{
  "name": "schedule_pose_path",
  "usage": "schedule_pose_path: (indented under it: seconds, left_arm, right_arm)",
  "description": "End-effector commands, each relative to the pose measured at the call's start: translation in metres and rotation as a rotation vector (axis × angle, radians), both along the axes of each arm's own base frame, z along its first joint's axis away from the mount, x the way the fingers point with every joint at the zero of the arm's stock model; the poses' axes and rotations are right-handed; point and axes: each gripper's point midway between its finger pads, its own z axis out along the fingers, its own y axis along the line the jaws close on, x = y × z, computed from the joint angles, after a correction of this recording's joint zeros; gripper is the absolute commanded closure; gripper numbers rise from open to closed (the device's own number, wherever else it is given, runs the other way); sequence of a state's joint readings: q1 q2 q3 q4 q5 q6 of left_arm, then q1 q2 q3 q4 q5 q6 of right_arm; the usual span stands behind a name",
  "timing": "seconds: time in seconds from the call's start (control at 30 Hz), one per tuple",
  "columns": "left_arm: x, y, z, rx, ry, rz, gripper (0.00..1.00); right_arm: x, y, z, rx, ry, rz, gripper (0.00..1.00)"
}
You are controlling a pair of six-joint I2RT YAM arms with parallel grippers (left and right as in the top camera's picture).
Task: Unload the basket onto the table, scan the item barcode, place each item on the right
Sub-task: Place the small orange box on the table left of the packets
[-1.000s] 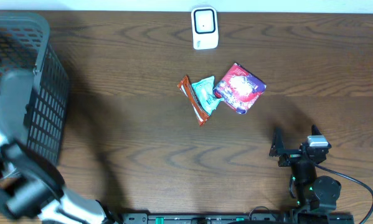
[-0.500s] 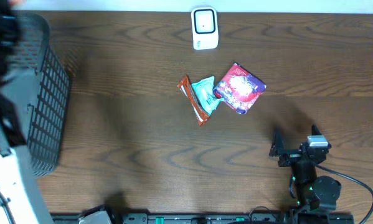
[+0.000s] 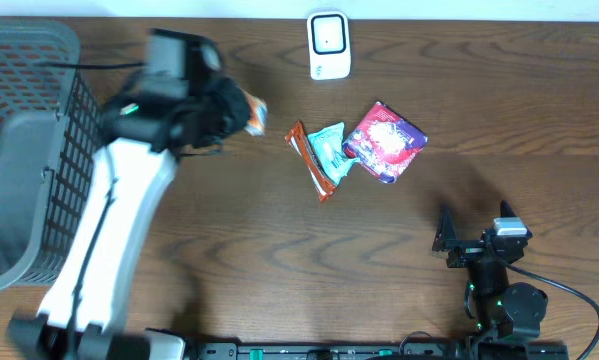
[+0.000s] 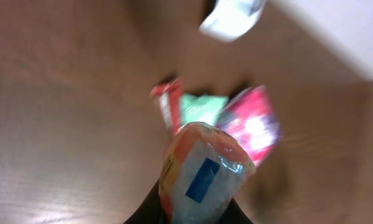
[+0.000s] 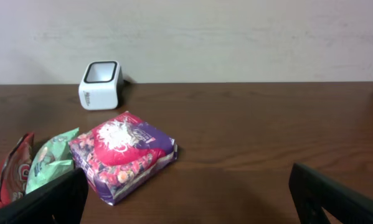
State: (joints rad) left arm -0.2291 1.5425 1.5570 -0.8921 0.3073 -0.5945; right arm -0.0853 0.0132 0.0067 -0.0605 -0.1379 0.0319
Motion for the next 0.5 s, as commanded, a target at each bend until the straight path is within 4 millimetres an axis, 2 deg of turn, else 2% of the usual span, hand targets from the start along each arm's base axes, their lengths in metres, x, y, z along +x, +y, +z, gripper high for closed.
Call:
schedule_pose_path:
  seconds: [0.0, 0.1, 0.2, 0.23, 0.27, 0.33, 0.4, 0.47]
  left_arm:
    - [0.001, -0.018, -0.066, 0.105, 0.159, -0.055, 0.93]
    - [-0.002, -0.034, -0.11, 0.142, 0.276, -0.097, 0.92]
    - [-0.007, -0.045, -0.145, 0.173, 0.356, -0.129, 0.93]
    - [-0.009, -0.049, -0.159, 0.185, 0.389, -0.14, 0.86]
    - [-0.01, -0.05, -0.165, 0.19, 0.402, -0.144, 0.67]
    - [-0.01, -0.051, -0.172, 0.196, 0.419, -0.146, 0.44]
    - [-0.008, -0.05, -0.17, 0.192, 0.411, -0.143, 0.29]
    - [-0.002, -0.051, -0.155, 0.161, 0.379, -0.16, 0.26]
  right_arm:
    - [0.0, 0.002, -0.001, -0.018, 0.003, 0.009, 0.01]
    - [0.0, 0.002, -0.001, -0.018, 0.003, 0.009, 0.01]
    - [0.0, 0.002, -0.001, -0.018, 0.003, 0.009, 0.01]
    - [0.0, 0.002, -0.001, -0.018, 0.003, 0.009, 0.01]
    - [0.0, 0.002, -0.001, -0.018, 0.003, 0.009, 0.01]
    - [0.0, 0.002, -0.001, -0.018, 0.003, 0.009, 0.01]
    - [0.0, 0.002, -0.001, -0.018, 0.004, 0.009, 0.01]
    - [0.0, 0.002, -0.001, -0.018, 0.003, 0.009, 0.01]
